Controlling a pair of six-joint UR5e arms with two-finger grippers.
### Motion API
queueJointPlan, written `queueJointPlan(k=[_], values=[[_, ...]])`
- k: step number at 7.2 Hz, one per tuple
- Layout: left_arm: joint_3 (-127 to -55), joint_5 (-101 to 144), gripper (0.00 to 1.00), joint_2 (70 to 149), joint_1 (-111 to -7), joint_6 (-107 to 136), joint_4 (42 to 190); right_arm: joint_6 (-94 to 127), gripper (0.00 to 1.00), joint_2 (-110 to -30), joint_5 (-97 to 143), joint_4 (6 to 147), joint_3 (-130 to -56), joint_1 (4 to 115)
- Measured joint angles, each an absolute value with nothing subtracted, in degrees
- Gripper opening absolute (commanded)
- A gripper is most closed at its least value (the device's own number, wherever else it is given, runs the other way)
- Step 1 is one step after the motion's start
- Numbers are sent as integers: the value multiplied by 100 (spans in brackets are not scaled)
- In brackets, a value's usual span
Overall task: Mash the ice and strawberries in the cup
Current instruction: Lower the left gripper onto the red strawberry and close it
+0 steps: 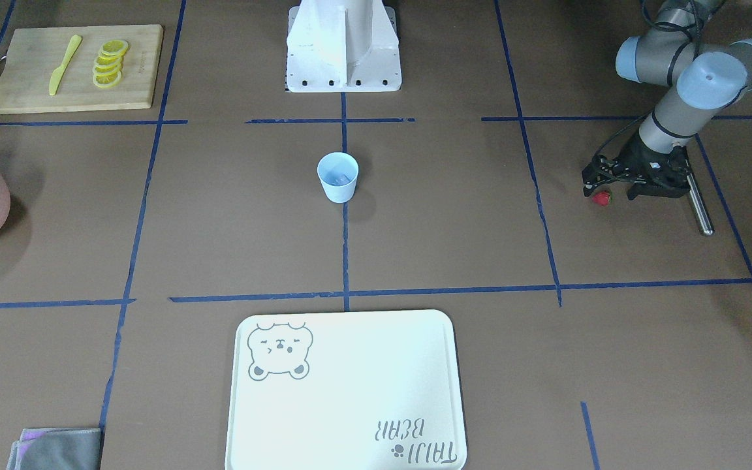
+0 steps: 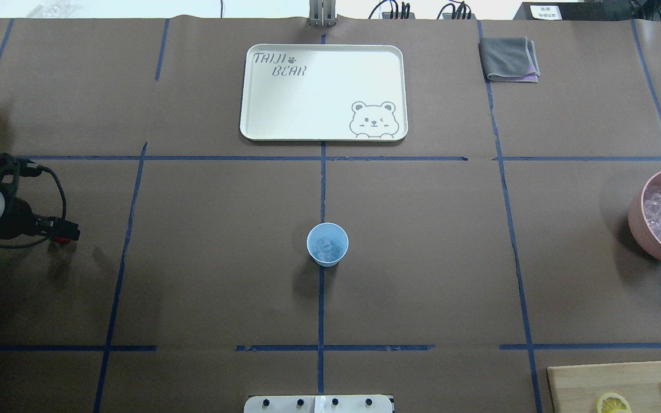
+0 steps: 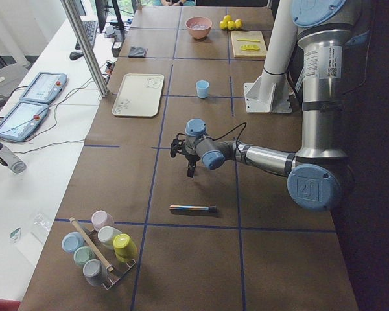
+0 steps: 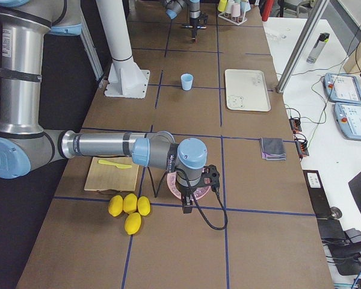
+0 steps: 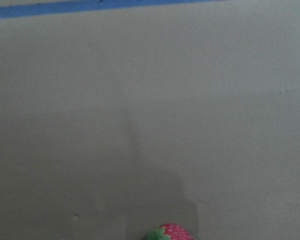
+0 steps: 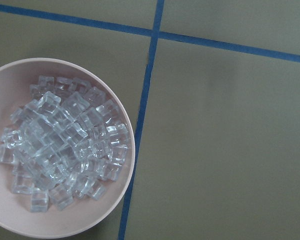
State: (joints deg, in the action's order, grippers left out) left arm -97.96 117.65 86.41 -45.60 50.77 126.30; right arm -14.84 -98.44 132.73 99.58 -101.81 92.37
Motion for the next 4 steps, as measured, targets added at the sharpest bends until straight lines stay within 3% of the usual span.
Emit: queueJointPlan(k=[1,2,3,4], values=[[-9786,11753,67,8645,-4538,5088,12617,-1485,99,-9844,13272,9958,-10176,9237],[-9779,11751,24,8647,-4531,5091,12609,-1485,99,-9844,13270,9958,-10174,9237],[-9776,11753,6,8648,-4529,5091,12601,-1484,99,-9844,13268,9958,-10174,9237],[-9776,11757,2,8640,-4527,5083,12593,-1480,99,-9844,13269,9958,-10173,9237]])
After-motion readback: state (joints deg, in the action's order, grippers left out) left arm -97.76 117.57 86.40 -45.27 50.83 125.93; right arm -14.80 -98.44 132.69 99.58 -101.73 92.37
